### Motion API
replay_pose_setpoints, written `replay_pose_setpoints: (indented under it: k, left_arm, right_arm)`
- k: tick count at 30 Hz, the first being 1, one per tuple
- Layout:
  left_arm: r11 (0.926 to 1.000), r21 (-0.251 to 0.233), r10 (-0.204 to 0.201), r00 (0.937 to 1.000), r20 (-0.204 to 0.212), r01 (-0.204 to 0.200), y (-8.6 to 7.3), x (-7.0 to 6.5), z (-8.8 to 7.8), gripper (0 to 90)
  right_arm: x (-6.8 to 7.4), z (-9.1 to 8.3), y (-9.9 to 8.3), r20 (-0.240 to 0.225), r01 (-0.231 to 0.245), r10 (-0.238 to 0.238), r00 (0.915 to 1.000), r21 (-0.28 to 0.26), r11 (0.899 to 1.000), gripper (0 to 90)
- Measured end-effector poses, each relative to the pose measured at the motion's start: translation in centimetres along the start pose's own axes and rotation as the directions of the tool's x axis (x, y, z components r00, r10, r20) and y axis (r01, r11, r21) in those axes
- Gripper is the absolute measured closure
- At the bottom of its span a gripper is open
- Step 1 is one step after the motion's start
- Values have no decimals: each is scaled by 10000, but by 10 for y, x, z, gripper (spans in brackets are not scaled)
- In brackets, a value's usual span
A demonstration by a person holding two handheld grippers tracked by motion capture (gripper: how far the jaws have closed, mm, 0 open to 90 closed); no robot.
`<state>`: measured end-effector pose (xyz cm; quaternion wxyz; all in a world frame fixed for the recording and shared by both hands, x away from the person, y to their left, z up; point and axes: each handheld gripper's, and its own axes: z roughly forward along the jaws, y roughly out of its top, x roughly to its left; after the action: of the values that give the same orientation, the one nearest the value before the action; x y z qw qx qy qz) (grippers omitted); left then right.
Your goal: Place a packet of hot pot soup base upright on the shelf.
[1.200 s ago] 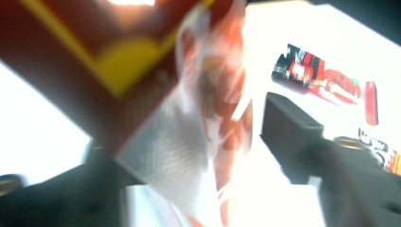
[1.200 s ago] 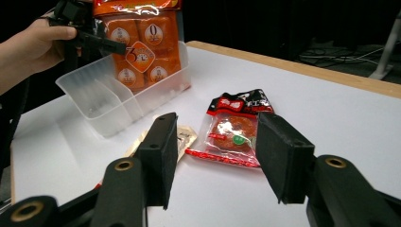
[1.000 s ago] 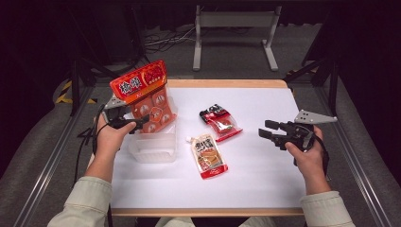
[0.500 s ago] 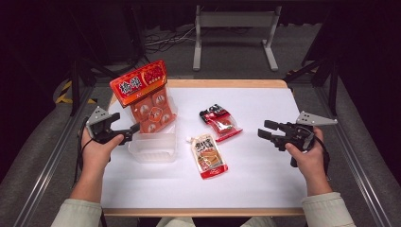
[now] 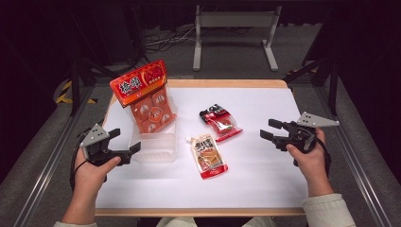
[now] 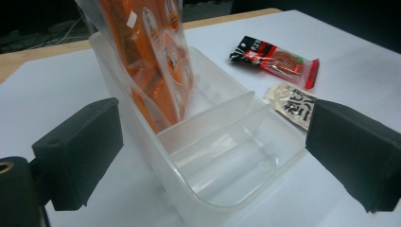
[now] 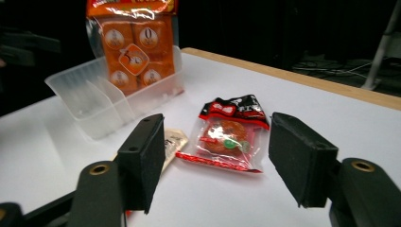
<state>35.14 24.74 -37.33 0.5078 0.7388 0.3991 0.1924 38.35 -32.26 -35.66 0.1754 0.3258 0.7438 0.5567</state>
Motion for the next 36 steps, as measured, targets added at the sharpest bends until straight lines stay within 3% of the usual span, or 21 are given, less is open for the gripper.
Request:
replay_pose_setpoints:
  k: [6, 8, 9, 14, 21, 26, 31, 34, 36]
  left_arm:
    - [9997, -207, -95, 9999, 125, 98, -2, -1, -7, 46]
    - [9996, -239, -173, 9997, 146, 177, -2, 1, -9, 46]
    - [9993, -263, -257, 9995, 156, 261, -2, 2, -10, 45]
    - [9994, -182, -288, 9995, 146, 291, -4, 3, -11, 44]
    - [9994, -188, -302, 9994, 153, 305, -8, 1, -14, 43]
    - [9995, 117, -305, 9994, 138, 303, -12, -3, -14, 46]
    - [9996, 254, -96, 9998, 166, 92, -14, -8, -14, 46]
    - [9994, 261, -219, 9997, 93, 217, -17, -8, -15, 46]
    - [9992, 282, -269, 9996, 94, 267, -19, -8, -16, 46]
  right_arm:
    - [-1, 3, -1, 248, 18, -23, 9997, 229, 9997, 321]
    - [-2, 5, -1, 164, -112, 108, 9998, 212, 9997, 279]
    - [-2, 9, -1, -84, -284, 287, 9996, 292, 9992, 214]
    - [-1, 19, 1, 96, -35, 30, 9999, 453, 9990, 155]
    - [-6, 42, 17, -10, 170, -169, 9999, 1028, 9946, 225]
    - [-11, 58, 24, 258, 553, -597, 9979, 1456, 9878, 277]
    - [-17, 80, 30, 112, 680, -706, 9974, 1575, 9852, 320]
    - [-19, 96, 33, -137, 566, -551, 9984, 1748, 9830, 339]
    - [-22, 104, 35, -148, 743, -728, 9972, 1915, 9787, 357]
